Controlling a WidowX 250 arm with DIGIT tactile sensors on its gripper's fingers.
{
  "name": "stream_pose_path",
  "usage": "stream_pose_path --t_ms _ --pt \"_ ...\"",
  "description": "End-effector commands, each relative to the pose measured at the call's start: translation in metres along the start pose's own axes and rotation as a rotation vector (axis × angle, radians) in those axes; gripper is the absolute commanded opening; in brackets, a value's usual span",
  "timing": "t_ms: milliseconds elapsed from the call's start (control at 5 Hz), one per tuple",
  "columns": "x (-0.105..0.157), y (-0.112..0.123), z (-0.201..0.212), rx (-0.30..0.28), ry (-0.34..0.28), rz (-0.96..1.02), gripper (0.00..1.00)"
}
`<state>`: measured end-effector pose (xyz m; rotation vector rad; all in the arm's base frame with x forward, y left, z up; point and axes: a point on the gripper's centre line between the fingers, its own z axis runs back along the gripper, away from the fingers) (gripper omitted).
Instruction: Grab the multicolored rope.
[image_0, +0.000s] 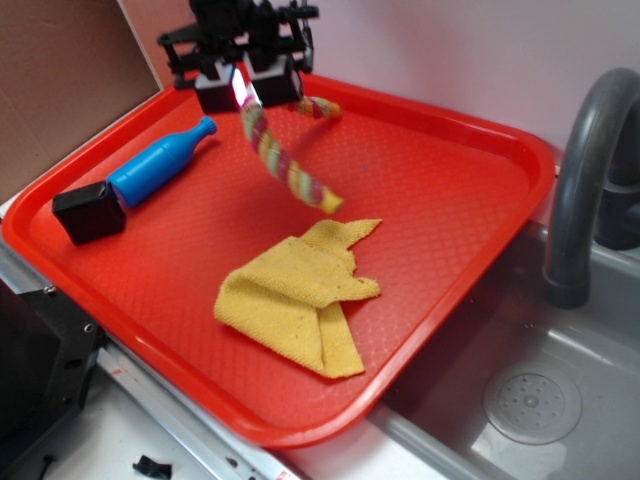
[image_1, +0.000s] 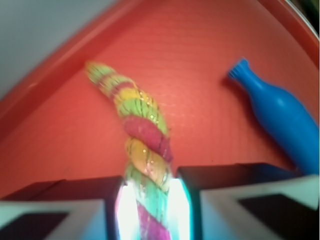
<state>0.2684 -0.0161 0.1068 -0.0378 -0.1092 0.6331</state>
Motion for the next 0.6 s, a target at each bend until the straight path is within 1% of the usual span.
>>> stream_pose_path --t_ms 0,200,400 --pt "-0.024 0.014 0.1 -0.11 0.005 -0.363 0.0" --pt "-0.036 0.026 0.127 -0.142 -0.028 -0.376 0.0" --pt "-0.039 0.03 0.122 -0.1 0.017 -0.348 0.0"
